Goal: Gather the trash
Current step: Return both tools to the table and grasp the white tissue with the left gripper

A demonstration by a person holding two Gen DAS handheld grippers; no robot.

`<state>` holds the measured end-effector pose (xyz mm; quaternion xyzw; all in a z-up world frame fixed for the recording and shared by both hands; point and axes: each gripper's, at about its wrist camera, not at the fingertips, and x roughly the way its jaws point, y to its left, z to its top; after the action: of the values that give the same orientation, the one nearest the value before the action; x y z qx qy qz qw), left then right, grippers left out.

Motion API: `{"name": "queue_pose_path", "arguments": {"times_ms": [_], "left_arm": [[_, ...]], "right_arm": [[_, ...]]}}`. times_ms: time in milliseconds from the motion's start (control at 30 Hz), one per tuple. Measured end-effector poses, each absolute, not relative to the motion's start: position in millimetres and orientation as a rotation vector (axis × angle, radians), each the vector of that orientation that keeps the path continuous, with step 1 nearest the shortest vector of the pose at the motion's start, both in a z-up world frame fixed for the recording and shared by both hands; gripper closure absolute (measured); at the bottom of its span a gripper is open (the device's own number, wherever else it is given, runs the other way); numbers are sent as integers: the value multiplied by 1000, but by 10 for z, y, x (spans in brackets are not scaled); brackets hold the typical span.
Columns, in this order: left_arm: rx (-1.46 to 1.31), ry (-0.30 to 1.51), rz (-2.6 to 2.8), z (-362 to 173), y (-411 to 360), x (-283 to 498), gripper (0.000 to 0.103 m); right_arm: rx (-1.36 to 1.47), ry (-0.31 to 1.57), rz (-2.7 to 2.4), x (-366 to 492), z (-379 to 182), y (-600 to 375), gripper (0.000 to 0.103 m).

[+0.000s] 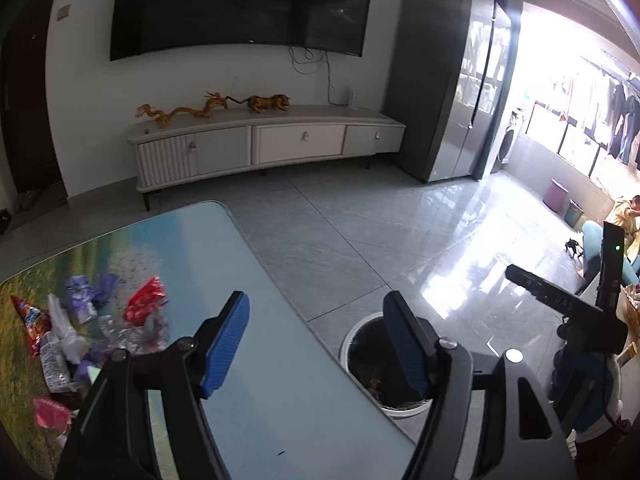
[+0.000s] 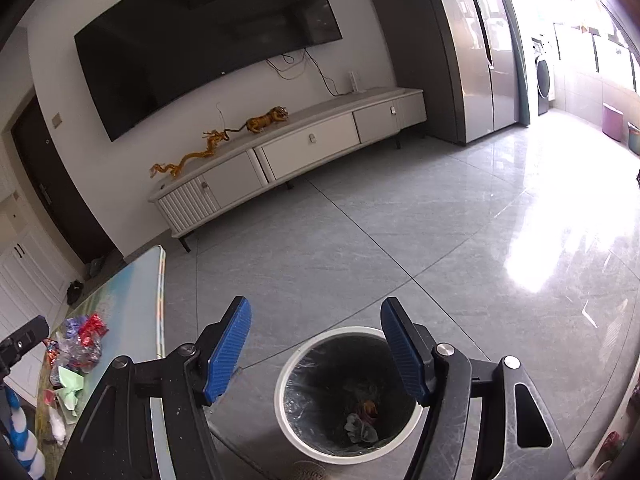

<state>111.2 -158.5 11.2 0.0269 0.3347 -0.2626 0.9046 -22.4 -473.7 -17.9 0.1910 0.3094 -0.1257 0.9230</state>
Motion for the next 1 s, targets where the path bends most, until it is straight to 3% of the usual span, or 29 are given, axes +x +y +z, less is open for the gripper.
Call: {"name": "queue_pose_path", "arguments": {"times_ms": [267,633,1000], "left_arm": [[-59,616,-339,231,-290,844,29],[-155,488,8,361,1187,439,29],[-196,546,55,83,1586,290,29]], "right_arm": [[354,547,-176,-225,317,-4163,34],[247,448,-120,-238,817,-3506,1],[190,438,-8,-107,862,-2867,0]]}}
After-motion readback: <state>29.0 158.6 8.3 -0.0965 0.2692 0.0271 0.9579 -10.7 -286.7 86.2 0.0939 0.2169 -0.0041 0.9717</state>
